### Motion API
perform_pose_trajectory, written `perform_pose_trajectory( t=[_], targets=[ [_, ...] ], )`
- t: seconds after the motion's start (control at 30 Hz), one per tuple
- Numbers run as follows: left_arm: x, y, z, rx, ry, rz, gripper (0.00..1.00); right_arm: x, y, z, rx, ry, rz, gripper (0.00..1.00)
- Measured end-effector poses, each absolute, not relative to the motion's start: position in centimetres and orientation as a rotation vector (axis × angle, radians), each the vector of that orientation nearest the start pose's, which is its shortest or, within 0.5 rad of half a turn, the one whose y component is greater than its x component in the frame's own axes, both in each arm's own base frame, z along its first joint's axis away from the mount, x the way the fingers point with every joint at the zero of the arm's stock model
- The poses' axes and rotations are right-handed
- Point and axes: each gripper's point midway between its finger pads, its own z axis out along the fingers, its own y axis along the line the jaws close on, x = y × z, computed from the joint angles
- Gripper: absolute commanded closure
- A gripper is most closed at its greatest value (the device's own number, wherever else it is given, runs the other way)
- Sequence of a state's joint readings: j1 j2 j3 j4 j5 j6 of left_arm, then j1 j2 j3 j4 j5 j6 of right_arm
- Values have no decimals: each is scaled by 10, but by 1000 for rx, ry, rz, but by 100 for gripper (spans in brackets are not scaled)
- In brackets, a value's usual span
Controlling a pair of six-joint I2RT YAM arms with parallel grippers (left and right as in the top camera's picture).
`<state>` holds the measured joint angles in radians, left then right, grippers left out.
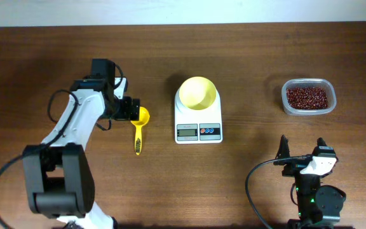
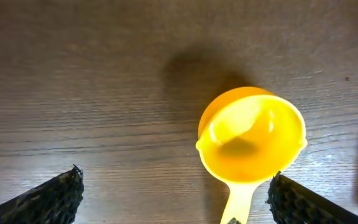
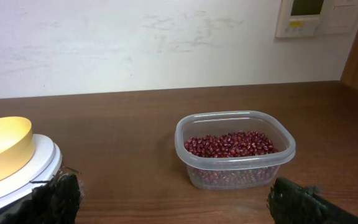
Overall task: Scoop item into bowl and weigh 50g on scale
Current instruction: 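Reach the left gripper down and grasp the yellow scoop's handle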
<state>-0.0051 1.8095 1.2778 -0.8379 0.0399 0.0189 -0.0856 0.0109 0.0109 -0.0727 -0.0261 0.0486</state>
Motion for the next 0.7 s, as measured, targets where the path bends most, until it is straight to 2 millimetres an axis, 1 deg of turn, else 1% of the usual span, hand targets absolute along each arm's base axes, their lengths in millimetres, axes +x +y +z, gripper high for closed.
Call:
perform_pose_trajectory(
  t=[0.07,0.23,0.5,0.63,0.7],
  targets=[
    [371,-11,47,42,2967,-74,1,246,-17,159,91,1641,-7,1],
    [373,-12,31,42,2992,-83,1,246,-17,158,90,1641,-7,1],
    [382,-12,21,43,2979,-83,1,246,-17,159,91,1641,-7,1],
    [379,-12,3,41,3023,-85,1,246,-17,159,91,1641,-7,1],
    [380,-12,2,44,3023,-84,1,246,-17,159,90,1641,-7,1]
  ],
)
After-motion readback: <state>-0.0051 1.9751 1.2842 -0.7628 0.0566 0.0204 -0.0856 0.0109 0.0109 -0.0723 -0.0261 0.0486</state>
